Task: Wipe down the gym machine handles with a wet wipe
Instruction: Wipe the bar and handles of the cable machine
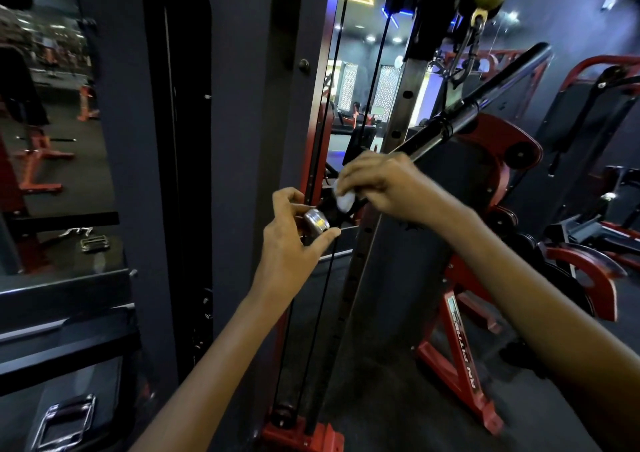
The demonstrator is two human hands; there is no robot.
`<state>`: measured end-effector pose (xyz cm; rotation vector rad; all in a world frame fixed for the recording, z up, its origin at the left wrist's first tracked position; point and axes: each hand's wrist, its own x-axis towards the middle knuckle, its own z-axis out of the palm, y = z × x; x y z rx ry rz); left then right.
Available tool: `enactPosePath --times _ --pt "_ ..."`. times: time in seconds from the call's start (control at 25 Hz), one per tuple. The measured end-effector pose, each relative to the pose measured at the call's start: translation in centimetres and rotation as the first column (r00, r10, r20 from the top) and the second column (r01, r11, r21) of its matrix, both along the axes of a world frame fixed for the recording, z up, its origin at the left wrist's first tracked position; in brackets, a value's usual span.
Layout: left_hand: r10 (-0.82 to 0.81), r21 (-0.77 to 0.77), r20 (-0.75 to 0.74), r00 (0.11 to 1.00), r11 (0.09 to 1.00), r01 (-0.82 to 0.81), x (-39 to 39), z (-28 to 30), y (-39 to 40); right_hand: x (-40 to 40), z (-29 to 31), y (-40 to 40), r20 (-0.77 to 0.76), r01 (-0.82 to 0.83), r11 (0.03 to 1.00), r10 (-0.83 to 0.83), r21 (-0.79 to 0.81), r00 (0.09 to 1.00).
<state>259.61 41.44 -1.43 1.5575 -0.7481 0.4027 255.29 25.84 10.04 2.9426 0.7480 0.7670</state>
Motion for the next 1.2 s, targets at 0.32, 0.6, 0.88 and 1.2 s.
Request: enactPosePath --times 0.32,0.6,0.88,1.2 --pt "0.014 -0.009 0.033 0.999 1.0 -0.013 -0.1 0.0 -0.1 -0.1 -0.9 3.2 -0.05 0.042 0.993 -0.047 -0.109 0.998" --pt "0.034 0.067 0.091 0.995 0.997 -0.04 0.0 0.0 -0.1 0.8 0.9 -2.4 0.126 0.028 0.991 -0.012 -0.131 0.992" --pt "0.045 0.156 0.123 0.991 0.986 -0.064 -0.3 -0.4 -0.9 1.1 5.2 -8.9 0.223 0.439 0.898 -0.425 -0.017 0.877" --pt "0.076 0.171 0.173 0.982 0.98 -0.106 -0.7 -0.6 -1.0 0.5 1.3 -3.5 0.259 0.483 0.81 -0.571 0.331 0.779"
